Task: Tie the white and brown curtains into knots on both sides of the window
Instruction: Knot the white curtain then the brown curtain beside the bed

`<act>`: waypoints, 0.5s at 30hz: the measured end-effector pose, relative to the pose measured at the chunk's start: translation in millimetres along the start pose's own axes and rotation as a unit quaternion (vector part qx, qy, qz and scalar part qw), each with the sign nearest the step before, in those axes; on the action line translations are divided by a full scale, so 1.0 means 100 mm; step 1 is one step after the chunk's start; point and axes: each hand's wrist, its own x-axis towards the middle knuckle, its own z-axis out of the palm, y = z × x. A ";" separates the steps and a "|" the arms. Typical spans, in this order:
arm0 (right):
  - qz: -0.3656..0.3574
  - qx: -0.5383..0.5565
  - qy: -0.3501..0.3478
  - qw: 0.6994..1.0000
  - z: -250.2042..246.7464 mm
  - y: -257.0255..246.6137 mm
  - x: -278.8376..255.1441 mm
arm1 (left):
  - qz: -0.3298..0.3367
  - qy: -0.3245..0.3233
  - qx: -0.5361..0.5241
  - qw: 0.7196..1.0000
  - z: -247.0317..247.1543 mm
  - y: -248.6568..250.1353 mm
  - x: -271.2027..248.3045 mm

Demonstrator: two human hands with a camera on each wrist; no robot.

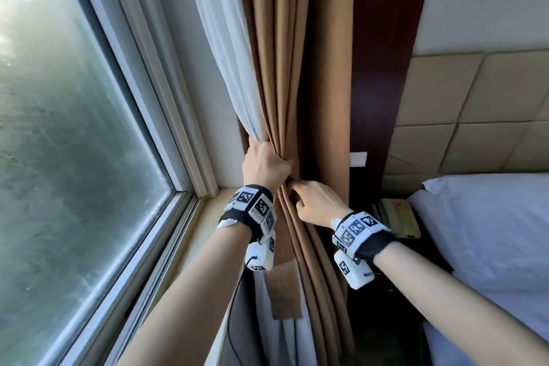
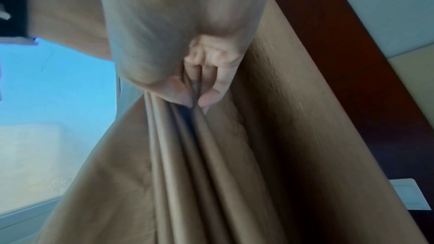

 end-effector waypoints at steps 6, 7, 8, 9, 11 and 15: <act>-0.005 0.058 0.276 0.959 -0.28 0.48 0.38 | -0.029 0.012 0.012 0.999 -0.03 -0.02 0.08; 0.040 0.047 0.345 0.936 -0.38 0.54 0.44 | -0.034 0.011 0.016 0.999 -0.02 0.00 0.10; 0.093 0.058 0.383 0.917 -0.48 0.61 0.50 | -0.038 0.009 0.022 0.999 -0.01 0.02 0.10; 0.137 0.096 0.383 0.909 -0.57 0.69 0.56 | -0.043 0.010 0.026 0.999 0.00 0.04 0.10; 0.203 0.217 0.296 0.908 -0.66 0.84 0.68 | -0.048 0.011 0.032 0.998 0.01 0.08 0.11; 0.194 0.222 0.176 0.939 -0.61 1.03 0.67 | -0.052 0.018 0.036 0.998 0.07 0.13 0.12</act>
